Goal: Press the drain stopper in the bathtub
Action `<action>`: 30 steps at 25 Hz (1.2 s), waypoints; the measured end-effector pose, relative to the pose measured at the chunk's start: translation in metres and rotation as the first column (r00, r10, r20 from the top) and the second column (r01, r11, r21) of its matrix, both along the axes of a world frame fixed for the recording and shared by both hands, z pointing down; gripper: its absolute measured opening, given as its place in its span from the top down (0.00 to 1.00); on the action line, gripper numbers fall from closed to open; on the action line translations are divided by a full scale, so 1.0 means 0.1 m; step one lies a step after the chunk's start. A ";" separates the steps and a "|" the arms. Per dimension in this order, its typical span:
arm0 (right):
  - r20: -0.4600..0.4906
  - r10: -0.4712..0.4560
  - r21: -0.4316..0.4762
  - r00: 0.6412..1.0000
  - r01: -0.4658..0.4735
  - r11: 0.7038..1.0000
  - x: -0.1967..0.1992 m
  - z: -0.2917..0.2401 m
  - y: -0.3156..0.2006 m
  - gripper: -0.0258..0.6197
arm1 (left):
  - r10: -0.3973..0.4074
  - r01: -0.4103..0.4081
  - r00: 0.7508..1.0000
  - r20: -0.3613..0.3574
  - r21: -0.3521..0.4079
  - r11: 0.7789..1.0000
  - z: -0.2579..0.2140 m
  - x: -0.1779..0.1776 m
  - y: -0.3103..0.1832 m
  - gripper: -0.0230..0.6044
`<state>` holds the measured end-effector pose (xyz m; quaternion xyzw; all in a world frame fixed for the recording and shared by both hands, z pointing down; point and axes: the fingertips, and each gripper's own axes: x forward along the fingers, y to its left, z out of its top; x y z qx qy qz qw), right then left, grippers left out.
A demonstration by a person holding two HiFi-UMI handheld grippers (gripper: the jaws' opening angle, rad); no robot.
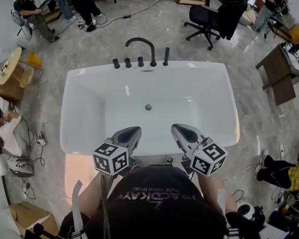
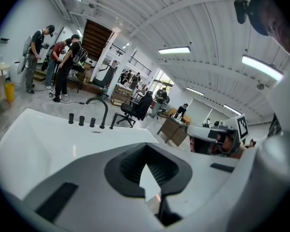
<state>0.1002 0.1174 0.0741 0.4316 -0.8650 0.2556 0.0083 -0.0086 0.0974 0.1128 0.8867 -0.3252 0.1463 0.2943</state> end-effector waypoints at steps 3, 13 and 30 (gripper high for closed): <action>0.019 -0.003 0.002 1.000 0.003 1.000 -0.04 -0.02 0.04 0.94 | 0.001 -0.001 1.000 0.007 0.006 1.000 -0.02 0.02 0.00 0.96; 0.006 -0.082 -0.009 0.997 0.082 0.997 -0.34 0.07 0.15 0.94 | 0.011 -0.011 1.000 0.024 0.001 1.000 0.02 0.04 0.05 0.96; 0.045 -0.107 -0.026 0.993 0.108 0.994 -0.40 0.10 0.10 0.94 | 0.007 -0.007 1.000 0.028 0.006 1.000 0.03 0.02 0.04 0.96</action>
